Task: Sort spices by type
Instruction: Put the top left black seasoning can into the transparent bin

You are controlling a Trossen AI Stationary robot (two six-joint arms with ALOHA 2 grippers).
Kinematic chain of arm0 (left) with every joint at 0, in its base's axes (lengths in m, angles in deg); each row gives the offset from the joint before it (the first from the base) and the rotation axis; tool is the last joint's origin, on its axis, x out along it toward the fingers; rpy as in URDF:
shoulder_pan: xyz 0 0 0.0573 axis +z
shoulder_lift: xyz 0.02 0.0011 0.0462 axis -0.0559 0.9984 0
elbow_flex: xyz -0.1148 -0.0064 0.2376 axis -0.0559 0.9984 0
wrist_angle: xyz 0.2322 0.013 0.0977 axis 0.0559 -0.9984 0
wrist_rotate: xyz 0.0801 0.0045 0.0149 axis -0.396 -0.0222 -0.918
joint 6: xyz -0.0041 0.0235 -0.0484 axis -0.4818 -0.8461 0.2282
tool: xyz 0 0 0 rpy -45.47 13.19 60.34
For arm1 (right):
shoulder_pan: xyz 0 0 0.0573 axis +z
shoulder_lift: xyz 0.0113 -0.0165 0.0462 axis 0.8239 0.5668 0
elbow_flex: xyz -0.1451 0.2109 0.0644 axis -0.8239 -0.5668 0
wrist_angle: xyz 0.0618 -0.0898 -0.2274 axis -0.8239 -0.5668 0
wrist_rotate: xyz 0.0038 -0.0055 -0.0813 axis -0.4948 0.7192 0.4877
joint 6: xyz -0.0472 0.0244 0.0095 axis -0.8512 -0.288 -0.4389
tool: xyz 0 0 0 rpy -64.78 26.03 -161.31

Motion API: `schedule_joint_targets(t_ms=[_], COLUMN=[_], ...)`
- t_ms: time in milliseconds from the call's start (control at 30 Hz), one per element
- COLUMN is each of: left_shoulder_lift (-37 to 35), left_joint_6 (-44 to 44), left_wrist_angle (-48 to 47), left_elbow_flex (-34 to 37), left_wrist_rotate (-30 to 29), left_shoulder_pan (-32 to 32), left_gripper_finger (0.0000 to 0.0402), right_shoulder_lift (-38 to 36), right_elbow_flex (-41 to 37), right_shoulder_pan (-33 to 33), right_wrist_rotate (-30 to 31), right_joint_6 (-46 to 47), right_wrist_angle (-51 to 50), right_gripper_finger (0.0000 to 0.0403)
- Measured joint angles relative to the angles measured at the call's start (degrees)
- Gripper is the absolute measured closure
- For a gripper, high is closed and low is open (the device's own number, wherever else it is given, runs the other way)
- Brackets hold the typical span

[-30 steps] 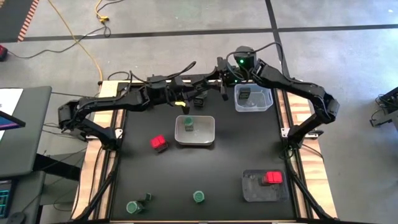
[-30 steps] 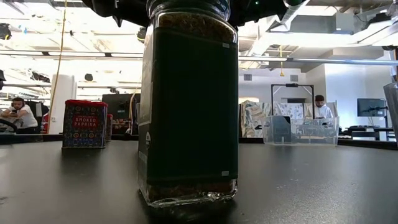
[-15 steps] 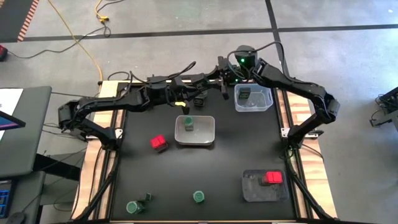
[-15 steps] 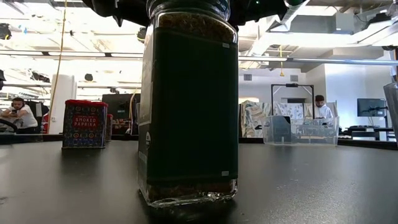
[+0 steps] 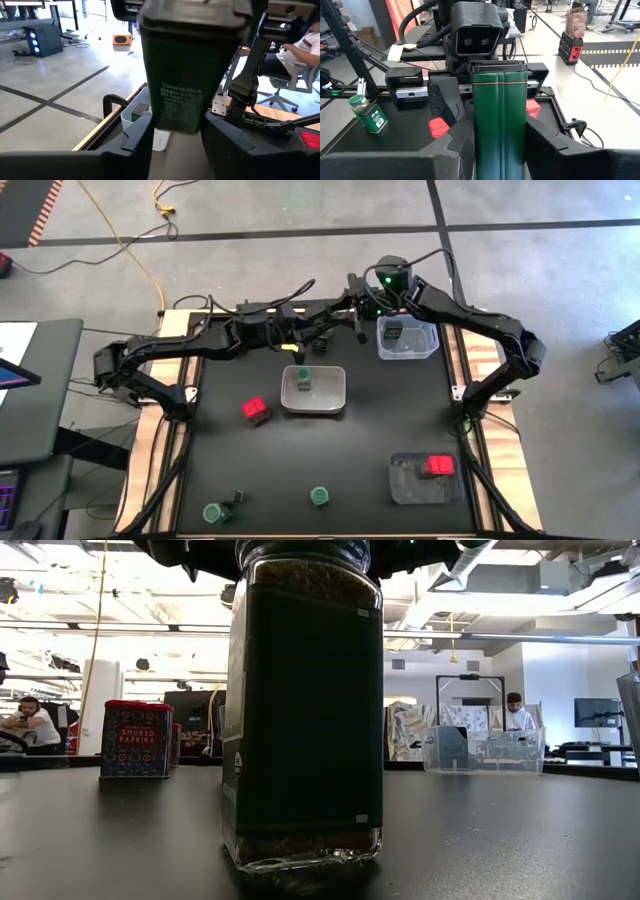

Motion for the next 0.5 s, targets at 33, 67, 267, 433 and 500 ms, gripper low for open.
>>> schedule_joint_targets(t_ms=[33, 67, 267, 433, 500], left_shoulder_lift=[0.00, 0.00, -0.02, -0.02, -0.02], left_joint_6=[0.00, 0.00, 0.77, 0.92, 0.90], left_wrist_angle=[0.39, 0.62, 1.59, 1.17, 1.16], left_elbow_flex=[-0.04, -0.10, -0.11, -0.11, -0.11], left_wrist_rotate=[0.09, 0.23, 0.23, -0.29, -0.38], left_shoulder_pan=[0.00, -0.02, -0.55, -1.13, -1.39], left_gripper_finger=[0.0238, 0.0234, 0.0227, 0.0229, 0.0236], right_shoulder_lift=[0.03, 0.05, 0.05, 0.05, 0.05], right_elbow_flex=[-0.02, -0.02, -0.02, -0.04, -0.04], right_shoulder_pan=[0.24, 0.47, 1.29, 1.35, 1.49], right_wrist_rotate=[0.00, 0.00, 0.00, 0.00, 0.00], right_joint_6=[0.00, -0.08, -0.31, 0.29, 0.76], right_wrist_angle=[0.39, 0.73, 1.70, 1.79, 2.03], right_gripper_finger=[0.0243, 0.0243, 0.0243, 0.0243, 0.0243])
